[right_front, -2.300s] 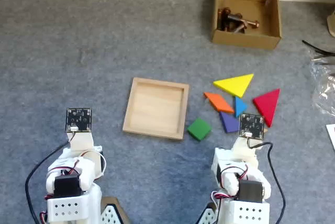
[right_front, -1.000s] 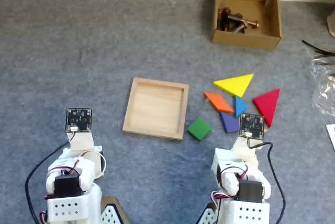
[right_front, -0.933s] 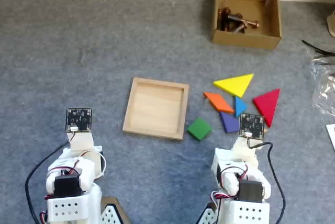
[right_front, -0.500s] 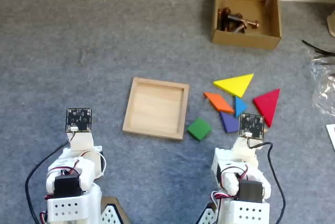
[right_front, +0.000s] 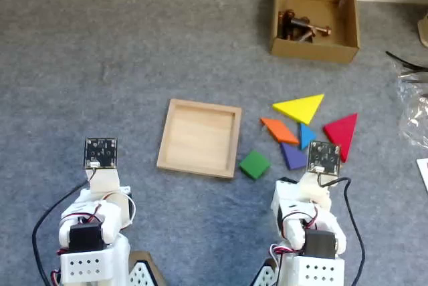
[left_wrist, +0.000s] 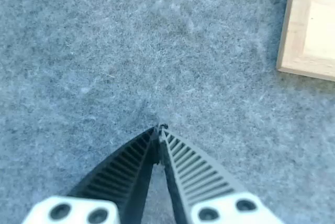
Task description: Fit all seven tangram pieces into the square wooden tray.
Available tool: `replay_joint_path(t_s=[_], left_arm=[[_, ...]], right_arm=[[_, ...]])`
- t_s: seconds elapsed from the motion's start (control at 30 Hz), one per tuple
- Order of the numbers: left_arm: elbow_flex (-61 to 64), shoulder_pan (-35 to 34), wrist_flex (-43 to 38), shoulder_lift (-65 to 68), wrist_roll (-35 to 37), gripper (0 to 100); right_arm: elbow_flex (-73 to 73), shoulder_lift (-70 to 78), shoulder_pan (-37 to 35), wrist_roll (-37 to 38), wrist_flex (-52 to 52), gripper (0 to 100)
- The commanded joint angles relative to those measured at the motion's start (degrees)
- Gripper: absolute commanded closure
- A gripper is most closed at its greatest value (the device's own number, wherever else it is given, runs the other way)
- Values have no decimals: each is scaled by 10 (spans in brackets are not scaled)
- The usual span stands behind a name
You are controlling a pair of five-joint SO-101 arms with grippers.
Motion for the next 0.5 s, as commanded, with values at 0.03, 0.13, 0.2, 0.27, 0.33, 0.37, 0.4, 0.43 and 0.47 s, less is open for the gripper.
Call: replay_joint_path(t_s=[0.03,0.13,0.2,0.27,0.33,0.37,0.4,0.43,0.47], left_arm=[[12,-5,4,4,1,995],[12,-5,4,4,1,995],[12,-5,4,4,1,995],[12,-5,4,4,1,995],[12,-5,4,4,1,995],[12,-5,4,4,1,995],[12,-5,4,4,1,995],[12,-5,4,4,1,995],[12,-5,4,4,1,995]], right_arm=[[67,-9,-2,8,-20,993],[67,-9,-2,8,-53,993],[67,-9,-2,12,-71,993],[67,-9,-1,59,-77,993],[67,-9,14,144,-78,993],[67,-9,30,180,-78,993],[66,-9,53,206,-78,993],[65,-9,78,220,-79,993],[58,-9,100,226,-81,993]])
